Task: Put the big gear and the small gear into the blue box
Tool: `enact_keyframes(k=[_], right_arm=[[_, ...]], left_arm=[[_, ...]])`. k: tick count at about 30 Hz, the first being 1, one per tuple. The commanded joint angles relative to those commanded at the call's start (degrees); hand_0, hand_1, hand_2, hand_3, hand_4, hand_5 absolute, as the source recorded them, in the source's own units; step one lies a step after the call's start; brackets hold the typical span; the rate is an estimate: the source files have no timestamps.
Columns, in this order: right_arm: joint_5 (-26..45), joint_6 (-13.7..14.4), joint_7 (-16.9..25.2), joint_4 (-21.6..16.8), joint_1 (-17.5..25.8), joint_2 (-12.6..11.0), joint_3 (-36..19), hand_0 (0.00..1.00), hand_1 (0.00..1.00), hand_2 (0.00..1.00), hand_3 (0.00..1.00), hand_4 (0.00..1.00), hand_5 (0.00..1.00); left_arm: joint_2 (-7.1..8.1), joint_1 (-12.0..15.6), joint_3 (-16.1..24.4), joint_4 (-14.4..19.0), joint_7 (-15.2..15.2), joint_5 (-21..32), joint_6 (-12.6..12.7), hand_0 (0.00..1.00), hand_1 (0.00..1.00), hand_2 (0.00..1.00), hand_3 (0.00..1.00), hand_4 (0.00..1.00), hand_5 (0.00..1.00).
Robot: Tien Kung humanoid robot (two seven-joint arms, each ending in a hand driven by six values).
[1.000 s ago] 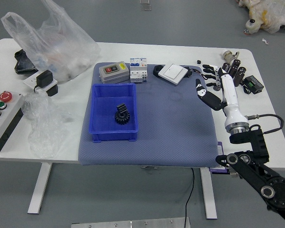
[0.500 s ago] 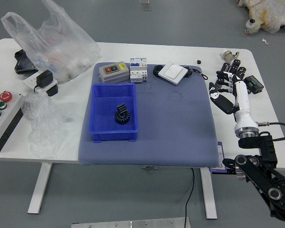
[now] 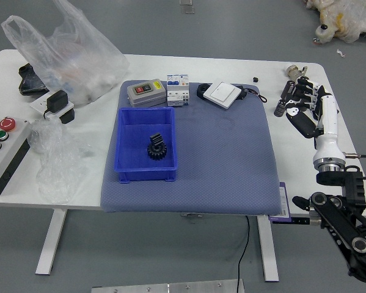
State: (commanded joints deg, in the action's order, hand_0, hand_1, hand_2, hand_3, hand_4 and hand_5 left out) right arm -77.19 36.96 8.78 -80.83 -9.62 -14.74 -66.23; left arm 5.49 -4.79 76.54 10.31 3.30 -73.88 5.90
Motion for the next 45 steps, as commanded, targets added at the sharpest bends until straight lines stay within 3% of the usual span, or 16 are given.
enact_keyframes(k=[29,45], right_arm=[[-0.17,0.01,-0.32,-0.15,0.26,0.25,-0.95,0.576,0.621,0.698,0.693,0.605,0.273],[-0.63,0.01,-0.47,-0.43,0.34,0.14,-1.07,0.571,0.62,0.695,0.689,0.601,0.27]], left_arm=[[-0.19,-0.06,0.06,0.0,-0.06,-0.08,-0.03,0.641,0.616,0.602,0.647,0.635,0.324],[-0.41,-0.01,2.44,0.0,0.74,-2.2,-0.13,0.642,0.616,0.602,0.648,0.635,0.324]])
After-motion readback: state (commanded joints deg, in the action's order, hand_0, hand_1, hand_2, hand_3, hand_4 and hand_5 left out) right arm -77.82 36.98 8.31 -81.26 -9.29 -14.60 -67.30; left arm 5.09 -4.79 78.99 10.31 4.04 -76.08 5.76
